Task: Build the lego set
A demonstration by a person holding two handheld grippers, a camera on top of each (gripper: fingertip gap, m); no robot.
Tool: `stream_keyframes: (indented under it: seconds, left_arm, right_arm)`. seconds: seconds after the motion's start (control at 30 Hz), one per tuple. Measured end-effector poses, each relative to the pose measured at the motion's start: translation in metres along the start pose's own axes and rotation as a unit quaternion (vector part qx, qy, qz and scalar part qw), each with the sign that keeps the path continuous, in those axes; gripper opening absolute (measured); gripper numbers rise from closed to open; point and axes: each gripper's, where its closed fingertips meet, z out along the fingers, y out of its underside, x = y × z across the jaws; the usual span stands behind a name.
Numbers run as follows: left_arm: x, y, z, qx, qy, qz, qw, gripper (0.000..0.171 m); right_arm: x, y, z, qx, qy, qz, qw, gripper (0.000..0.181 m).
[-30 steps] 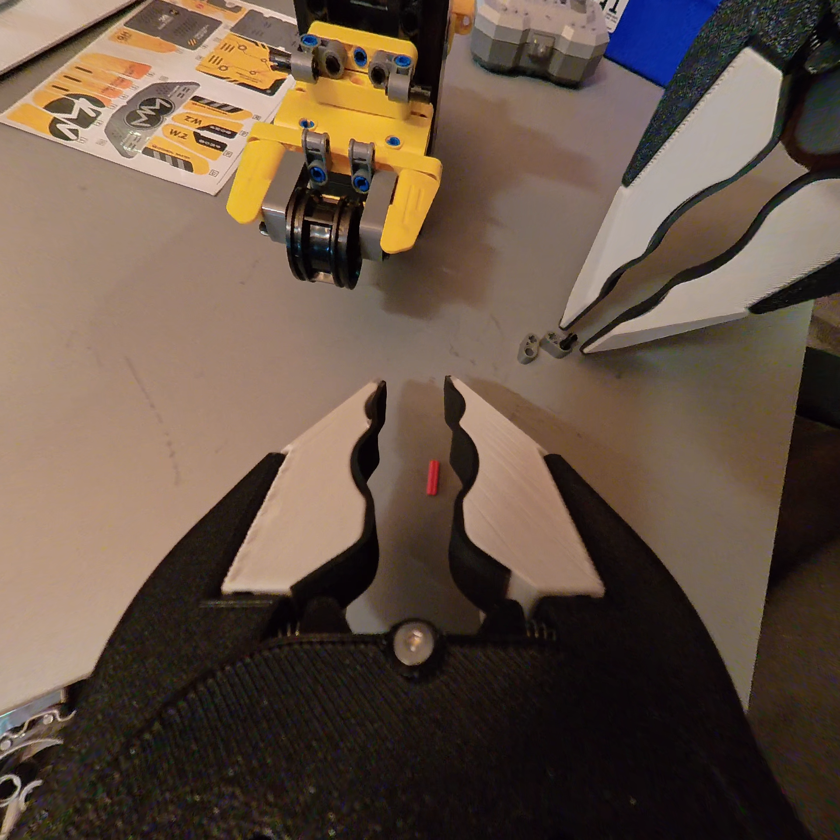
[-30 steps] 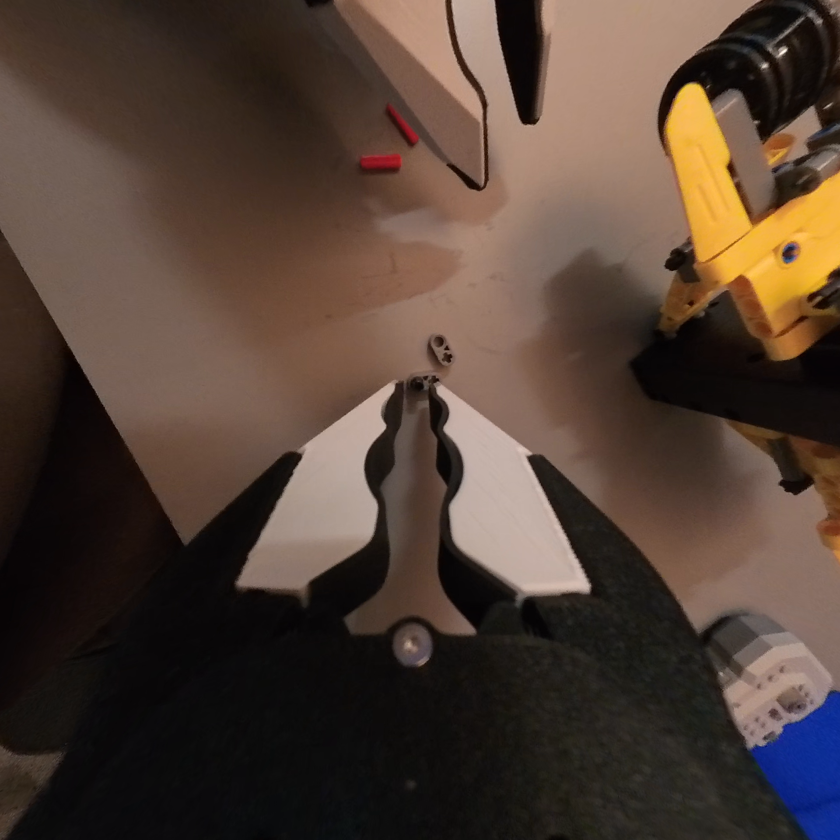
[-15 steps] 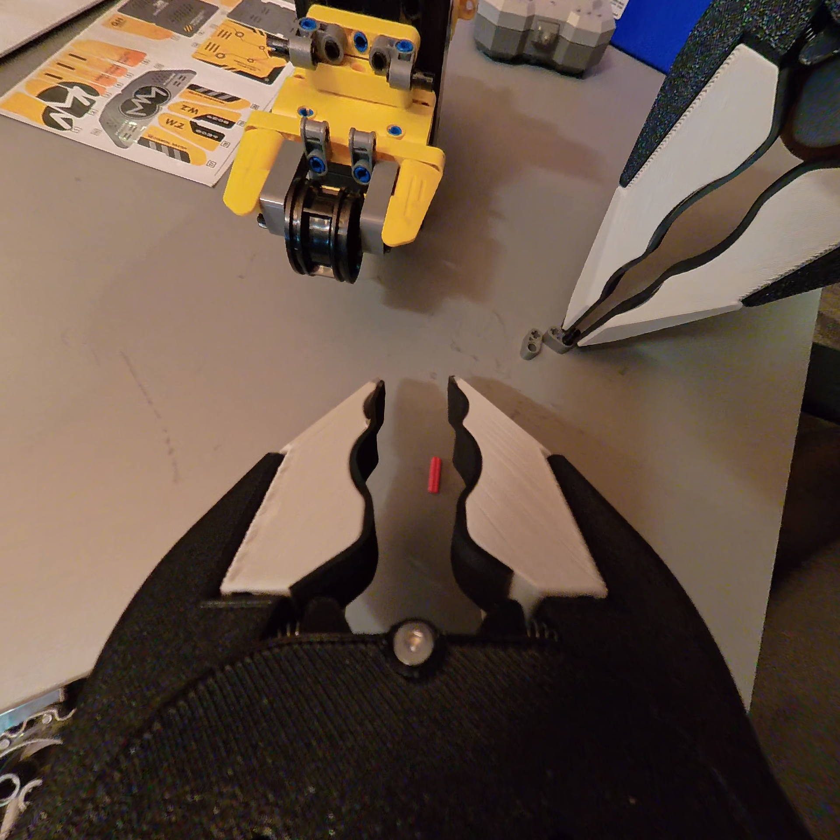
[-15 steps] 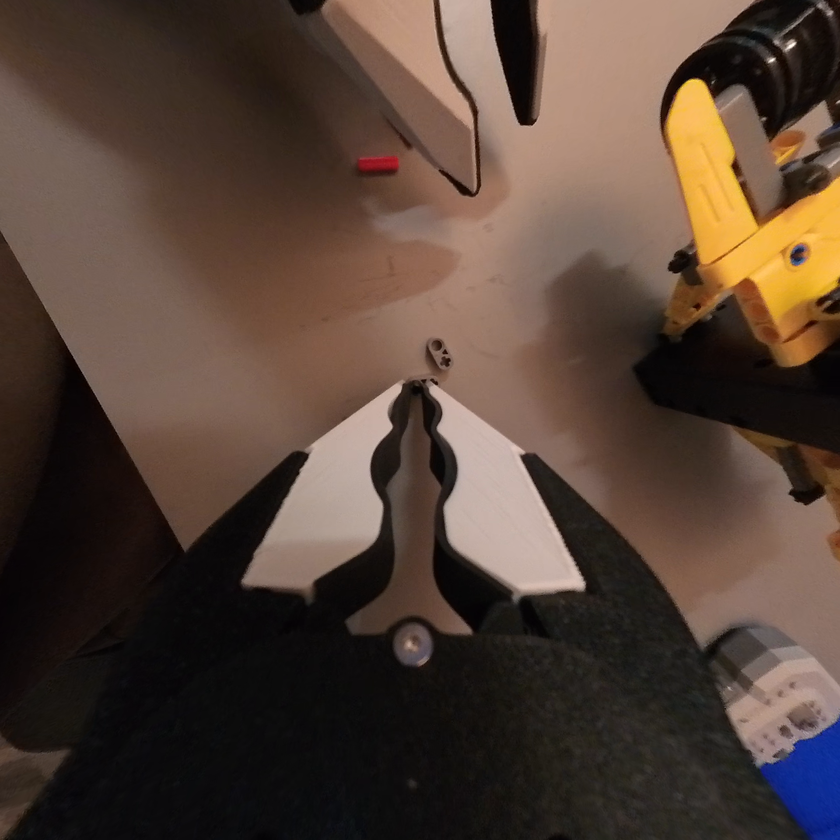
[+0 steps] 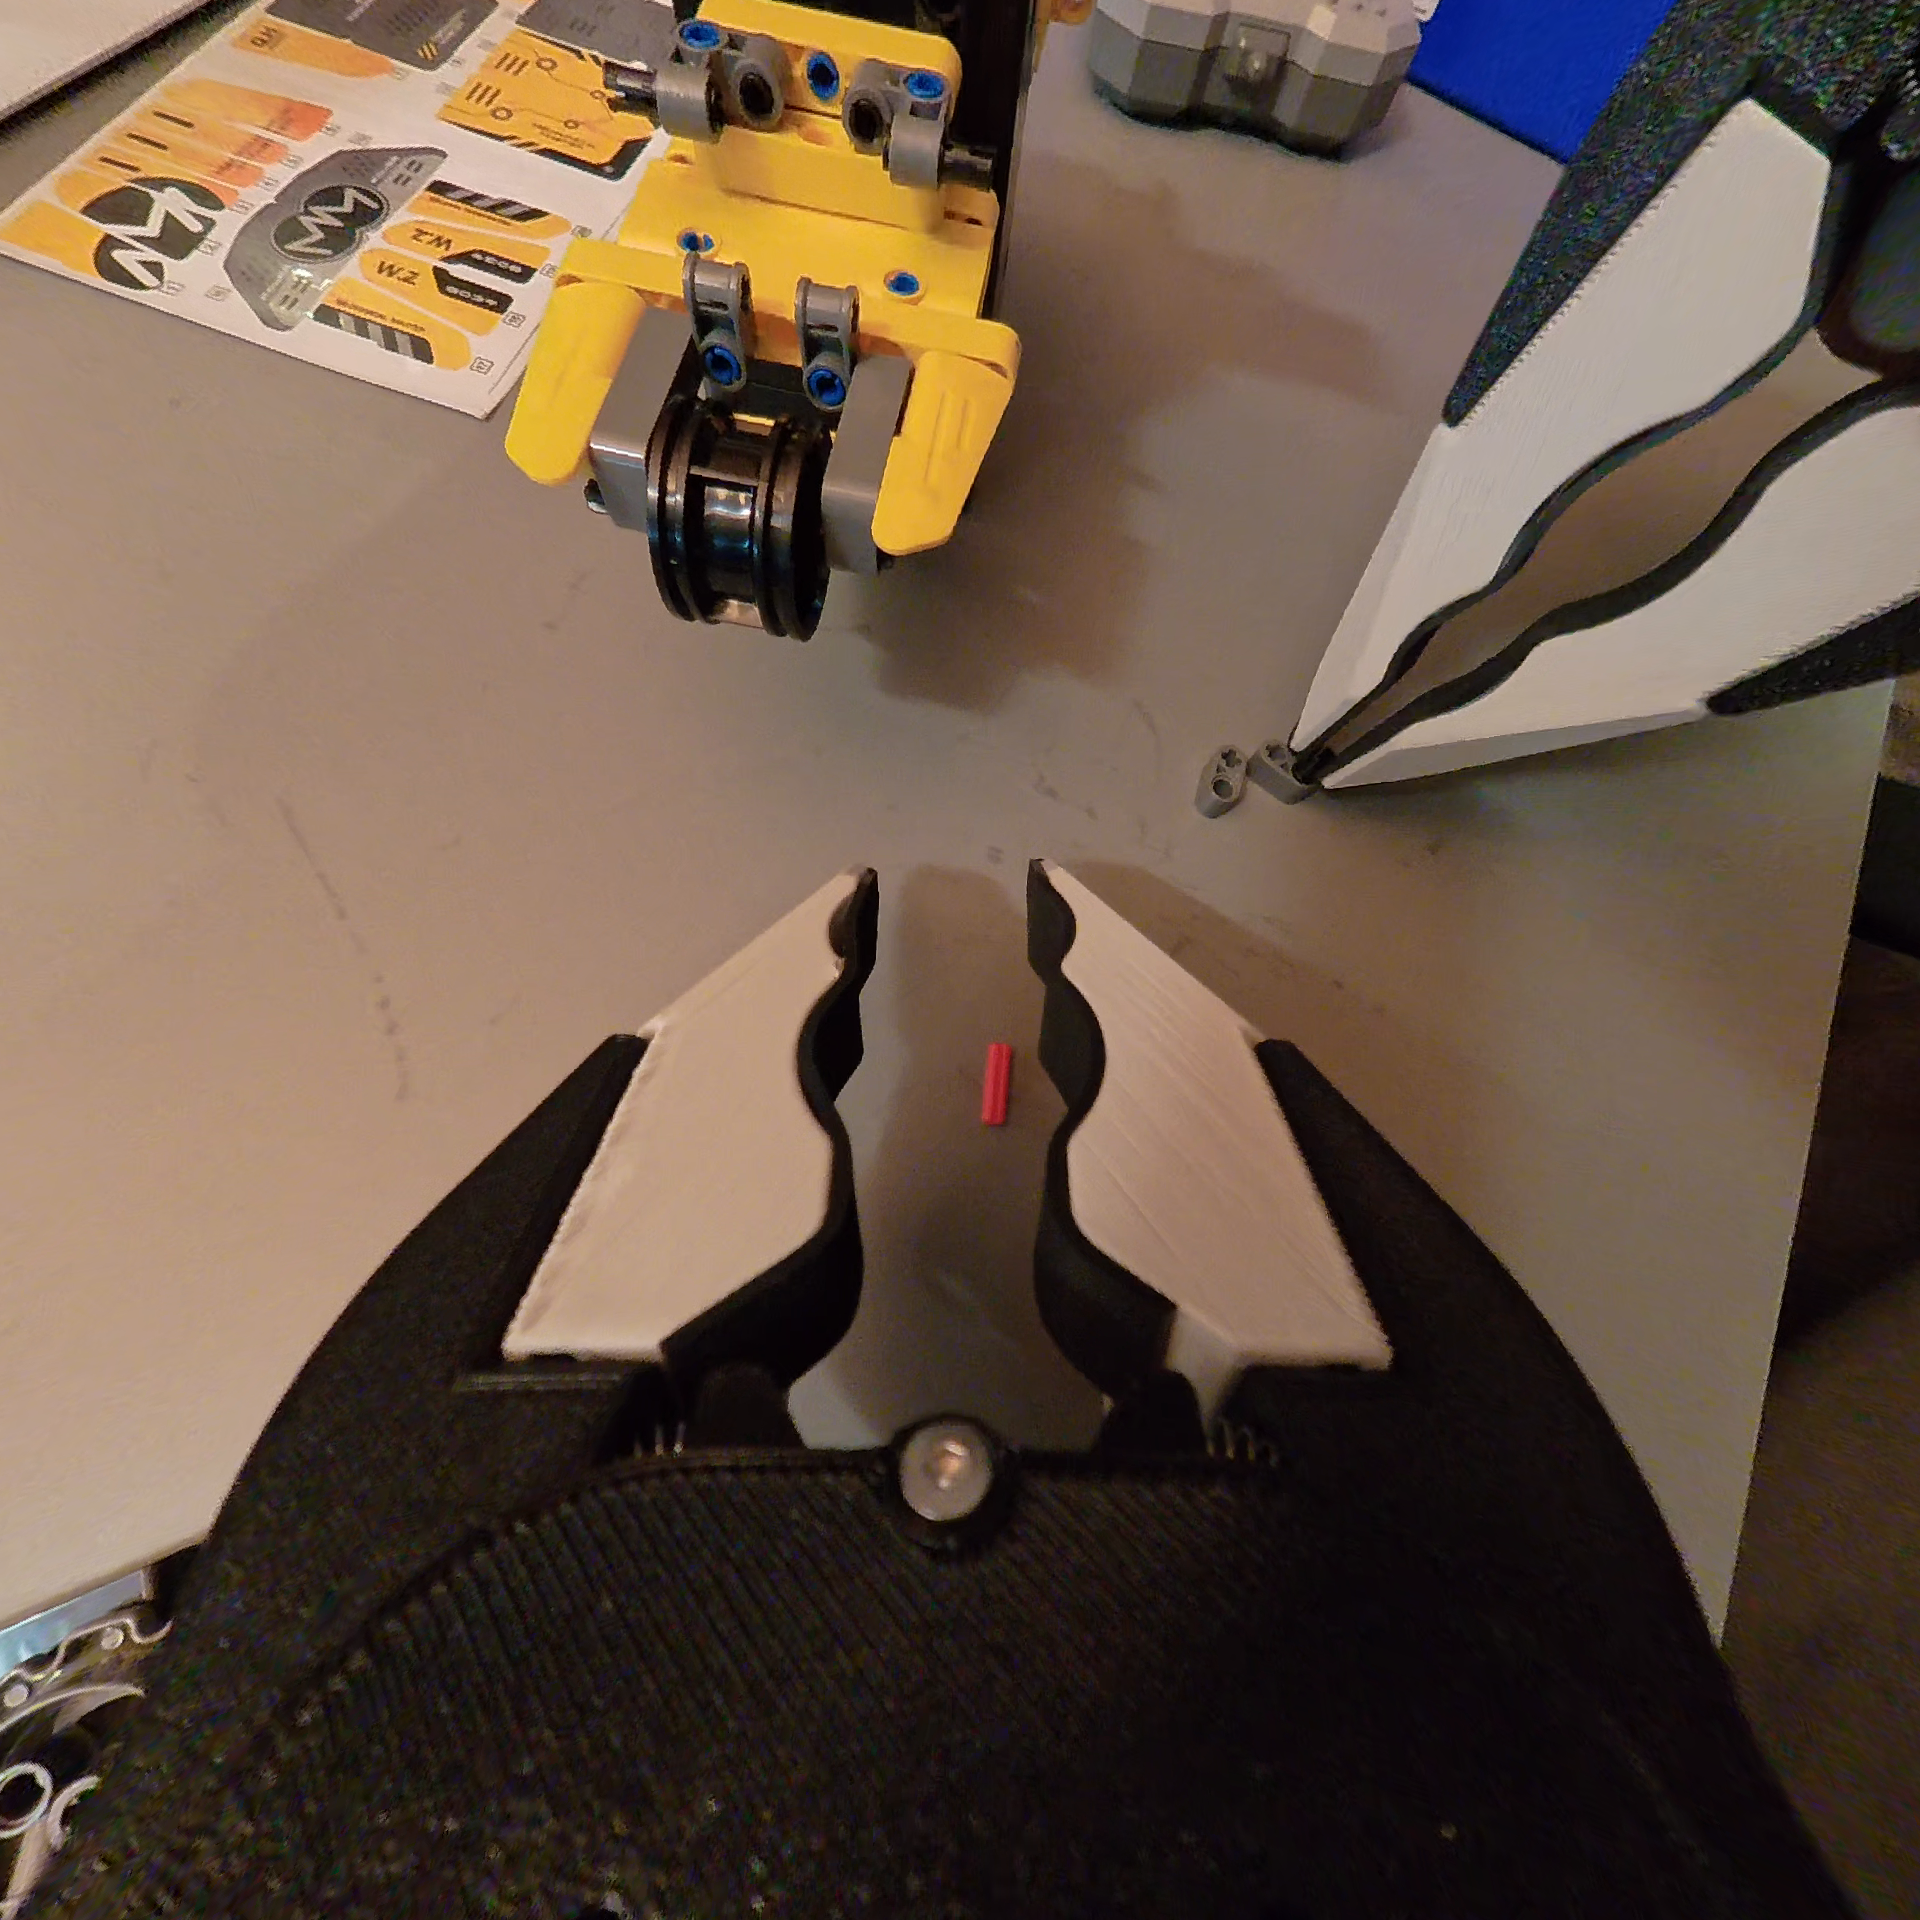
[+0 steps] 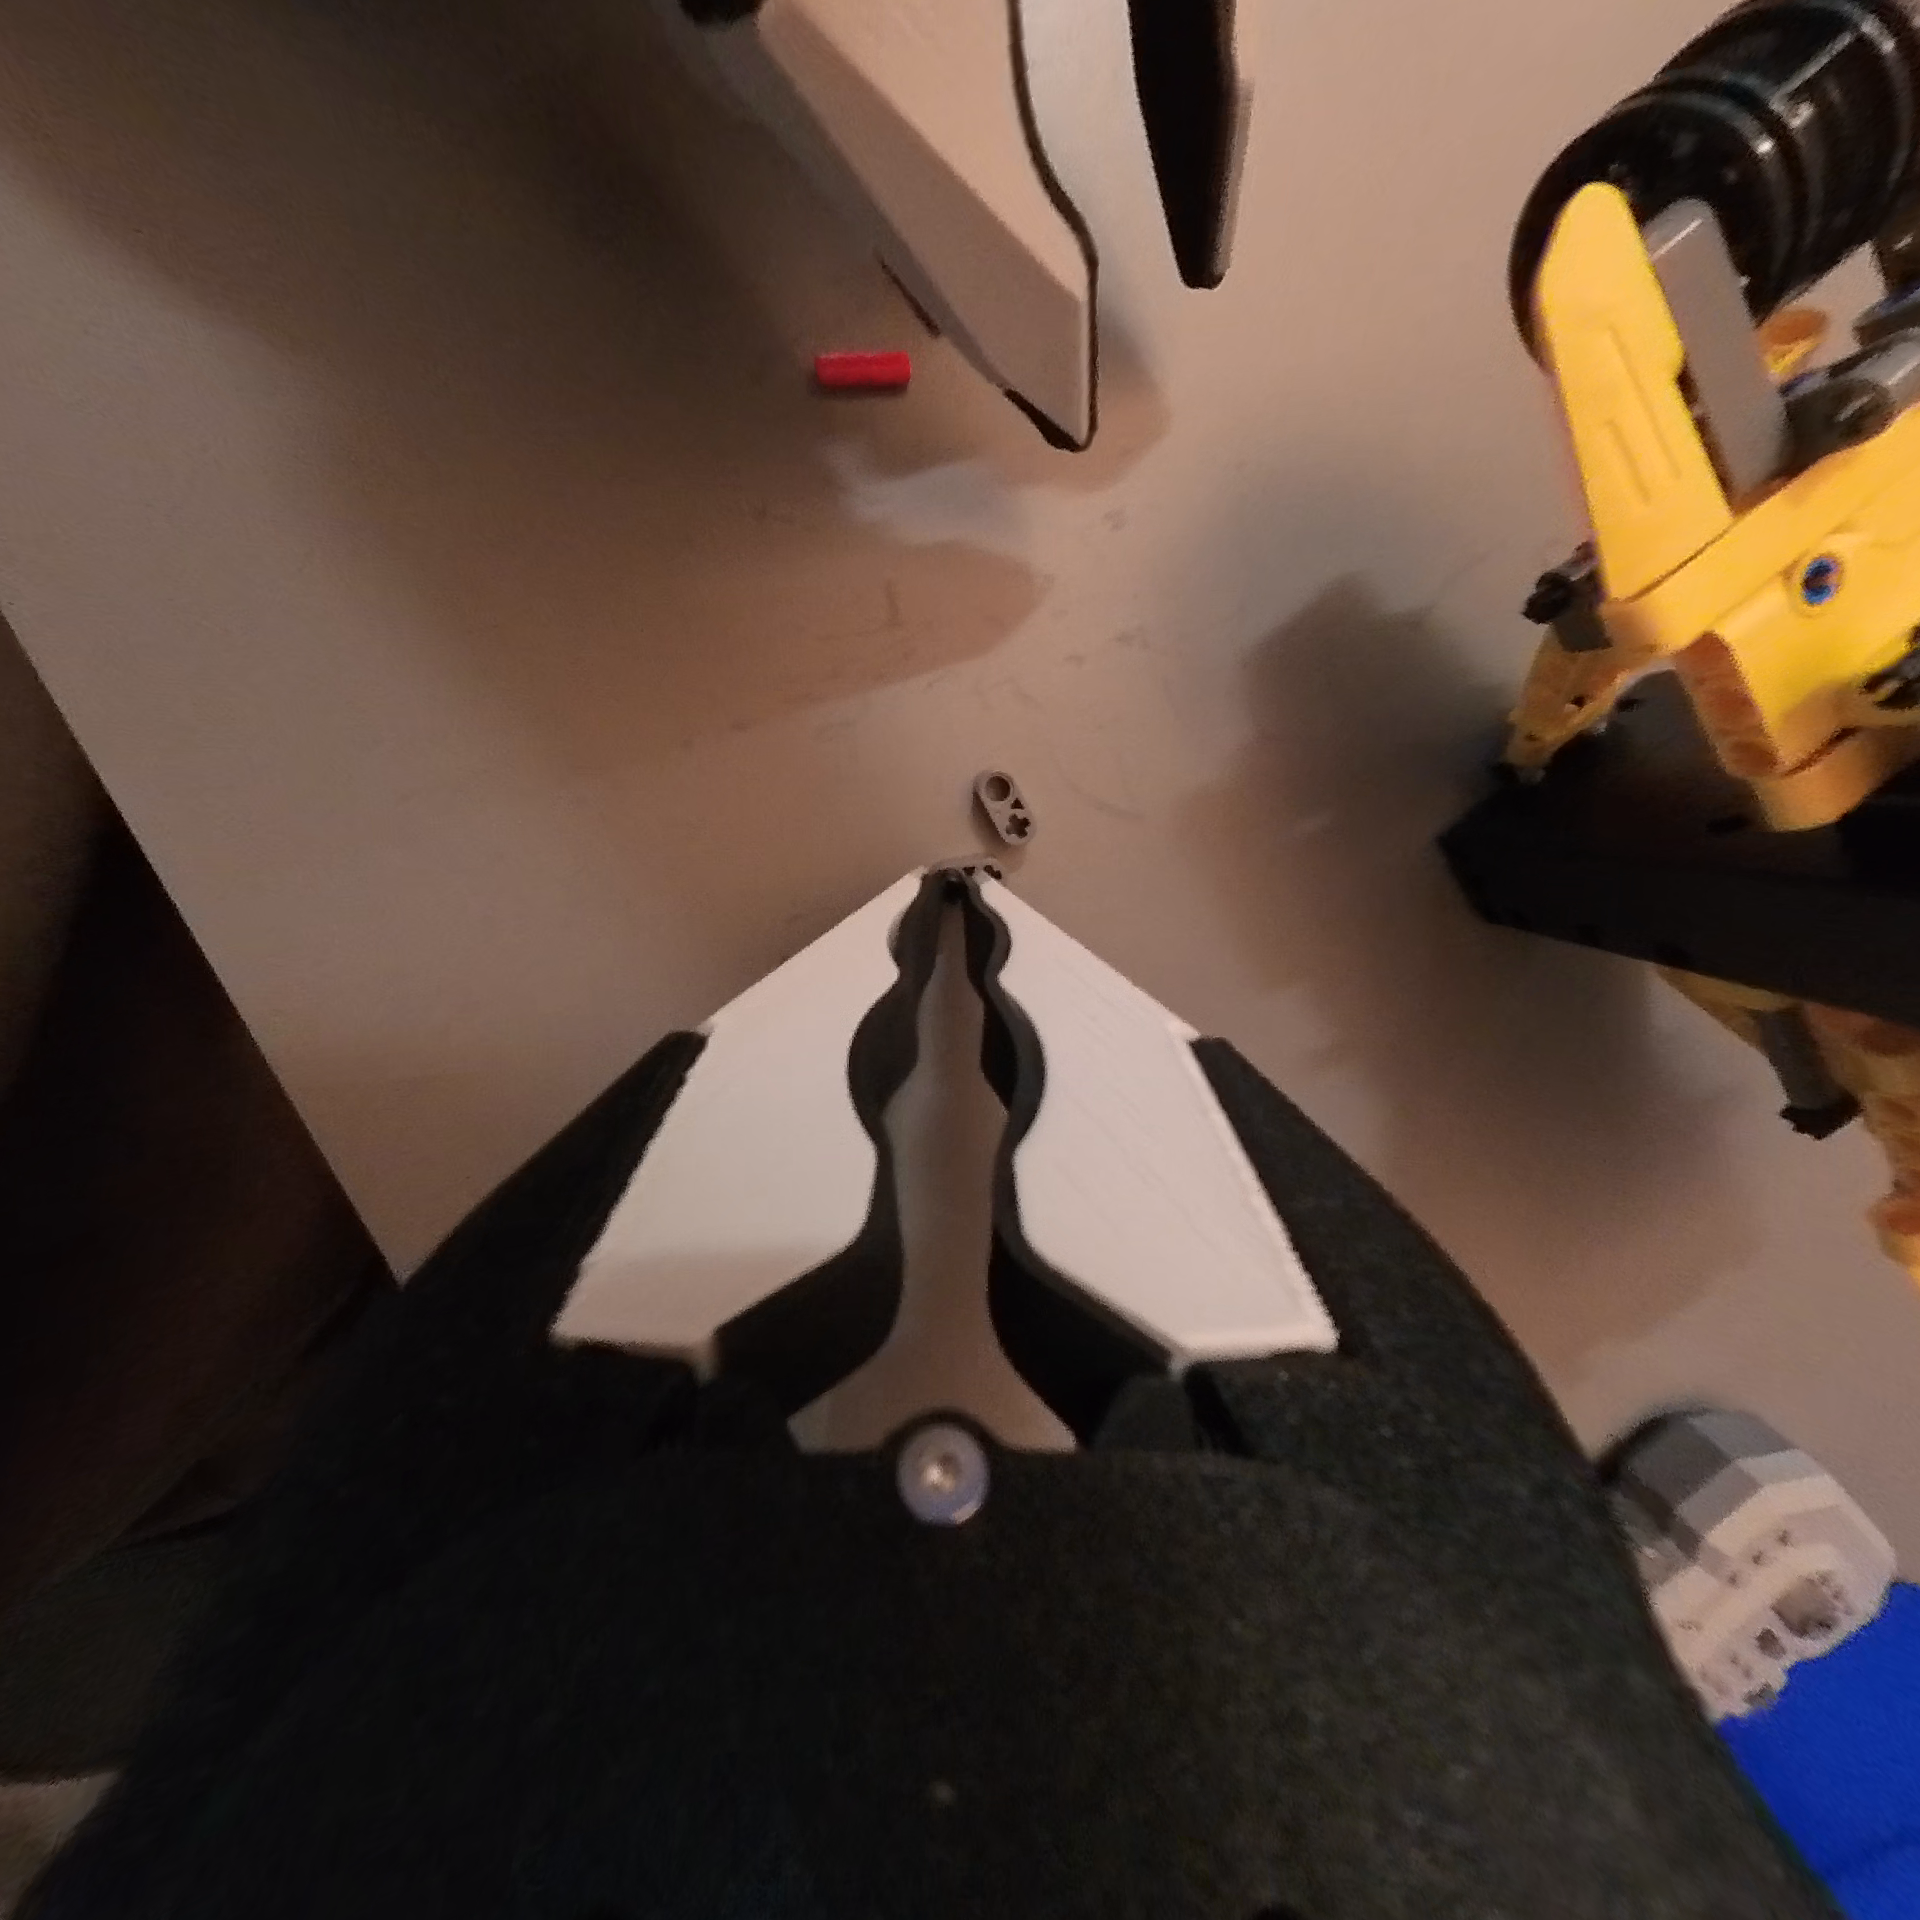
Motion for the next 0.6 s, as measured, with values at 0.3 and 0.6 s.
stream_keyframes:
  seconds: [0.3,0.6]
  left_arm:
    - [-0.001,0.0,0.0,0.001,-0.004,0.002,1.0,0.025]
    - [-0.002,0.0,0.001,-0.003,-0.005,0.001,1.0,0.026]
  right_arm:
    - [-0.01,0.011,0.002,0.002,-0.037,0.095,0.995,0.005]
    - [-0.015,0.009,-0.006,0.022,-0.018,0.079,0.996,0.02]
